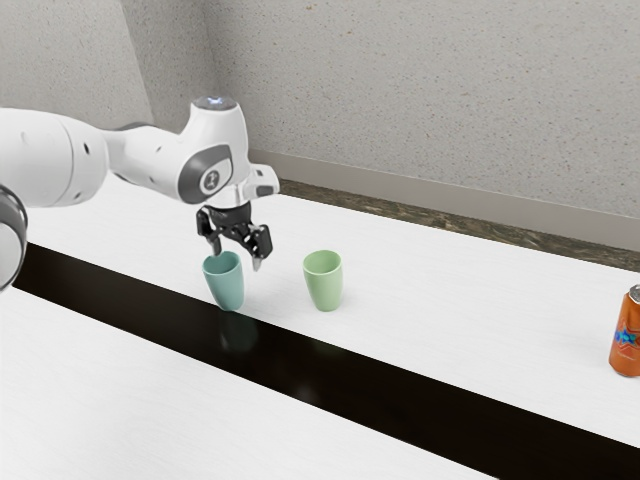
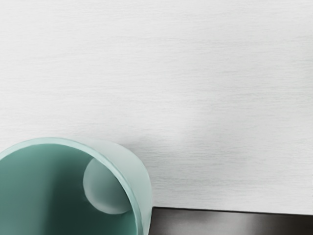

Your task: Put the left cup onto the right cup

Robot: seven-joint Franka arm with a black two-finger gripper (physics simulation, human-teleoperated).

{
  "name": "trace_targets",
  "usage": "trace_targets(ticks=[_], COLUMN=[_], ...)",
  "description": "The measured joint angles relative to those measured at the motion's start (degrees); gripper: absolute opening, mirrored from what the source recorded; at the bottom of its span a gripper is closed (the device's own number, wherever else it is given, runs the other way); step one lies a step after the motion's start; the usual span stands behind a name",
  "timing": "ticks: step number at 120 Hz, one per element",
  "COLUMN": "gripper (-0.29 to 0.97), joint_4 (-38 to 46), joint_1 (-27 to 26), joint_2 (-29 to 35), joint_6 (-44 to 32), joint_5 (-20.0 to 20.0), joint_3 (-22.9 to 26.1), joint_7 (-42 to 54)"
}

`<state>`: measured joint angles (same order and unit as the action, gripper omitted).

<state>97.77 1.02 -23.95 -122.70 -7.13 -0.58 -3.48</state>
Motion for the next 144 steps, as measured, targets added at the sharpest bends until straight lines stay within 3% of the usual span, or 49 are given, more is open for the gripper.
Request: trace_targets(ticks=[62, 105, 144], gripper=[0.65, 0.07, -0.08], joint_4=[0.2, 0.2, 0.1], joint_1=[0.4, 0.6, 0.7], joint_2=[-4.3, -5.0, -5.0], joint_6=[-3.8, -5.1, -5.2], joint_5=[1.7, 1.6, 3.1], joint_3=[0.0, -0.1, -1.6], joint_7=[0.2, 0.3, 0.6])
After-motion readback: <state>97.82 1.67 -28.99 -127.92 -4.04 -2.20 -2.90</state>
